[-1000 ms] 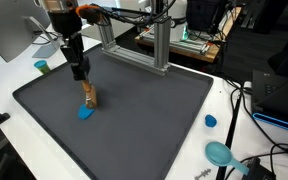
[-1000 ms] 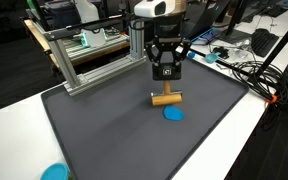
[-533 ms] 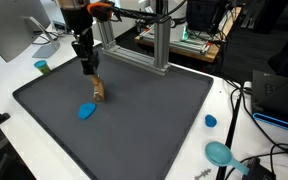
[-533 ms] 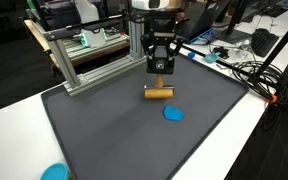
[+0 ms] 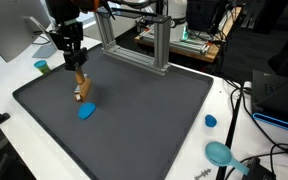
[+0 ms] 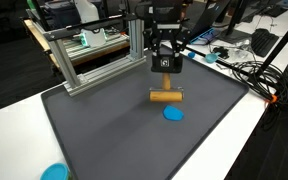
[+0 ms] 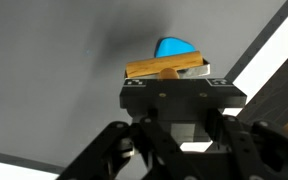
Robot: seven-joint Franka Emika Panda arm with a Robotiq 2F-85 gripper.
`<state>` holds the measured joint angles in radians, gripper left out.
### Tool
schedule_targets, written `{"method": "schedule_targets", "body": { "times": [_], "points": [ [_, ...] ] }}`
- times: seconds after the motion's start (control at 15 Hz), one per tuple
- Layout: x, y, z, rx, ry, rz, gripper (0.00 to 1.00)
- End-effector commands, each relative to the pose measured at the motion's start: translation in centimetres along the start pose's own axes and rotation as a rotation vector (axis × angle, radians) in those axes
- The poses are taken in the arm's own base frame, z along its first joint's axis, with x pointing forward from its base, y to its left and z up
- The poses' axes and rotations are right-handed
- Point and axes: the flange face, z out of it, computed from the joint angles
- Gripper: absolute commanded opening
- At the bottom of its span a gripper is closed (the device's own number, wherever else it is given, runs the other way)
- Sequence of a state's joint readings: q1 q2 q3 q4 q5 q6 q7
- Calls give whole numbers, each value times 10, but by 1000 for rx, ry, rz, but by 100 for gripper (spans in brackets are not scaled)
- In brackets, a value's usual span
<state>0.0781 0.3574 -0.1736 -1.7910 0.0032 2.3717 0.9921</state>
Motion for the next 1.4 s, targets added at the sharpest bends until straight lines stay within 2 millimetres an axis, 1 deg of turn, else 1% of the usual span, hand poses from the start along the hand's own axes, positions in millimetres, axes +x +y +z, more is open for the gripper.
{"method": "schedule_targets", "body": {
  "times": [0.0, 0.13, 0.27, 0.53, 0.67, 0.8, 1.13, 1.27, 1.33],
  "points": [
    [11, -24, -1, -80, 36, 37, 22],
    [10, -38, 3, -175, 75, 53, 22],
    [7, -51, 5, -224, 86, 55, 22],
    [0, -80, 9, -212, 74, -11, 22],
    [2, -87, 14, -190, 64, -42, 22],
    [7, -88, 23, -185, 54, -77, 22],
    [20, -82, 54, -161, -4, -155, 22],
    [23, -81, 61, -137, -21, -172, 22],
    [23, -82, 61, -118, -25, -177, 22]
  ]
}}
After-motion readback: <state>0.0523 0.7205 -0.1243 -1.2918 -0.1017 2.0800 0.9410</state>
